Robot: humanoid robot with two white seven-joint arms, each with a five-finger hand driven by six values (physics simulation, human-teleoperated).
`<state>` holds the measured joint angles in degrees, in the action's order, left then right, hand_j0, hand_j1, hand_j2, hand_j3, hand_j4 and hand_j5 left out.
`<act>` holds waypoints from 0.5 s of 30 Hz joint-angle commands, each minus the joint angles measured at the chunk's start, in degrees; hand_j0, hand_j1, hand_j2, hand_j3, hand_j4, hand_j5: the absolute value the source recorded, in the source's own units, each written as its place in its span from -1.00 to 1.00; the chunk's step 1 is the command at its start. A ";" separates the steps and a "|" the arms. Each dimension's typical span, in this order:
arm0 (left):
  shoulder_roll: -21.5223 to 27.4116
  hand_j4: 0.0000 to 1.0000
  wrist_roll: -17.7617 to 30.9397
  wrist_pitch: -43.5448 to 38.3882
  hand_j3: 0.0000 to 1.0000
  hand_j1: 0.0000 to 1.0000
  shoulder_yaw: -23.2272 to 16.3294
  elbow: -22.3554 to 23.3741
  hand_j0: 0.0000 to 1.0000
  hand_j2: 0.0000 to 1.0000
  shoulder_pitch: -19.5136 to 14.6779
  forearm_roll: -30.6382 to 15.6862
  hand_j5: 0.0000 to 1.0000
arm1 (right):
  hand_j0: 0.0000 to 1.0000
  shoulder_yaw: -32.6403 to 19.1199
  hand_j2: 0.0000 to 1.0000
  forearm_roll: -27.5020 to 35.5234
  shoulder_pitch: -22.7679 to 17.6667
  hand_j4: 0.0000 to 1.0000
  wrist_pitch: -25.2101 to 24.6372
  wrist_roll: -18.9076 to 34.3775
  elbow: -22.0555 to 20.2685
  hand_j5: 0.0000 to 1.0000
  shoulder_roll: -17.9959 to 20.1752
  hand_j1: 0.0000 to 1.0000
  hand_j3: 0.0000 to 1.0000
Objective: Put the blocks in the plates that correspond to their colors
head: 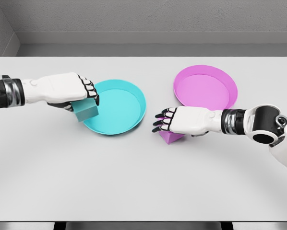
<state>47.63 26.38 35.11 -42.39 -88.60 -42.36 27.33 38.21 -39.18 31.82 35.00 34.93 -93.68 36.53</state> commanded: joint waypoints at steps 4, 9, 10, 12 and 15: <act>-11.94 -0.05 3.68 -0.11 -0.05 -0.05 -0.24 15.02 -0.05 -0.05 -2.73 2.72 -0.05 | 0.55 -0.25 0.55 0.07 0.18 0.55 0.00 0.07 0.78 0.55 0.03 0.55 0.55; -15.20 -0.05 5.43 -0.11 -0.05 -0.05 -0.33 16.09 -0.05 -0.05 -3.08 2.81 -0.05 | 0.52 -0.16 0.52 0.34 0.09 0.52 0.00 0.07 0.87 0.52 -0.06 0.52 0.52; -15.73 -0.05 5.70 -0.11 -0.05 -0.05 -0.24 16.26 -0.05 -0.05 -3.34 2.81 -0.05 | 0.51 -0.25 0.51 0.42 0.09 0.51 0.00 0.07 0.87 0.51 -0.06 0.51 0.51; -15.73 0.04 5.70 -0.11 0.04 0.04 -0.15 16.44 0.04 0.04 -3.43 2.55 0.04 | 0.43 -0.25 0.43 0.69 0.18 0.43 0.00 0.07 0.87 0.43 -0.15 0.43 0.43; -15.73 0.62 5.53 -0.11 0.62 0.62 0.20 16.44 0.62 0.62 -3.52 2.11 0.62 | 0.39 -0.25 0.39 0.86 0.26 0.39 0.00 0.07 0.87 0.39 -0.24 0.39 0.39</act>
<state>32.23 31.85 35.16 -42.41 -72.35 -45.88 29.99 37.87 -38.63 32.08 34.97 34.79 -92.84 36.31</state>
